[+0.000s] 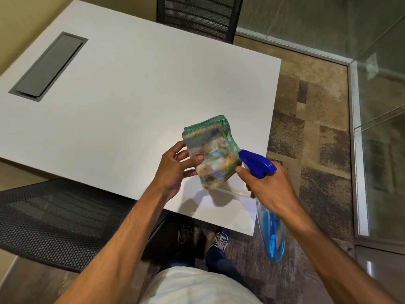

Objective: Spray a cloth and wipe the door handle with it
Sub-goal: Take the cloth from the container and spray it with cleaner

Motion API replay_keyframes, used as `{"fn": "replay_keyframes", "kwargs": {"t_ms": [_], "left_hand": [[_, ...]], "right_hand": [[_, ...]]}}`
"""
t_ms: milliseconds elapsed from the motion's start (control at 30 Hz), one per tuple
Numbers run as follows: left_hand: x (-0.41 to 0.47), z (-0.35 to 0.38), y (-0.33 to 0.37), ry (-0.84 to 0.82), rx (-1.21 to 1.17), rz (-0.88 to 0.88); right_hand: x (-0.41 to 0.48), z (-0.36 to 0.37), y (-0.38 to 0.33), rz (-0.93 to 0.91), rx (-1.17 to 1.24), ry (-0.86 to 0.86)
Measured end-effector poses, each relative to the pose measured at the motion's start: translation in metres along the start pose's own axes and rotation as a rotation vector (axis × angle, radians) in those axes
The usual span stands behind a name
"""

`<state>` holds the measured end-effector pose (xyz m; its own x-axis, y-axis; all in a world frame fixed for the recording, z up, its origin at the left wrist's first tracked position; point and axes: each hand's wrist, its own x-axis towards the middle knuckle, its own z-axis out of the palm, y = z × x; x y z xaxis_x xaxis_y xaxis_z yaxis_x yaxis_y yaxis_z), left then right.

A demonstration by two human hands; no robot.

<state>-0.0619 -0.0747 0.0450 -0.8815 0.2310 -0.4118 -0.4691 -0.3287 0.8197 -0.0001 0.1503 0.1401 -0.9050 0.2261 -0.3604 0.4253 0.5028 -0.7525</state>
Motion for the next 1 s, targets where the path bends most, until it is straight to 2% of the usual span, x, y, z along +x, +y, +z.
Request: {"fn": "replay_keyframes", "kwargs": {"t_ms": [200, 300, 433, 733, 867, 1000], "left_hand": [[0.001, -0.001, 0.001, 0.007, 0.008, 0.002], [0.001, 0.0, 0.002, 0.009, 0.006, -0.002], [0.001, 0.003, 0.005, 0.006, 0.011, -0.008], [-0.003, 0.001, 0.005, 0.009, 0.02, -0.007], [-0.005, -0.004, 0.003, 0.019, 0.019, -0.007], [-0.006, -0.01, 0.0, 0.037, 0.02, -0.005]], "right_hand": [[-0.007, -0.008, 0.003, -0.081, 0.077, -0.001], [-0.011, -0.02, 0.001, -0.127, 0.201, 0.009], [-0.011, -0.041, -0.002, -0.283, 0.33, -0.023], [0.013, -0.065, 0.009, -0.438, 0.261, -0.081], [0.027, -0.067, 0.017, -0.528, 0.187, -0.017], [0.035, -0.057, 0.038, -0.543, 0.099, 0.028]]}}
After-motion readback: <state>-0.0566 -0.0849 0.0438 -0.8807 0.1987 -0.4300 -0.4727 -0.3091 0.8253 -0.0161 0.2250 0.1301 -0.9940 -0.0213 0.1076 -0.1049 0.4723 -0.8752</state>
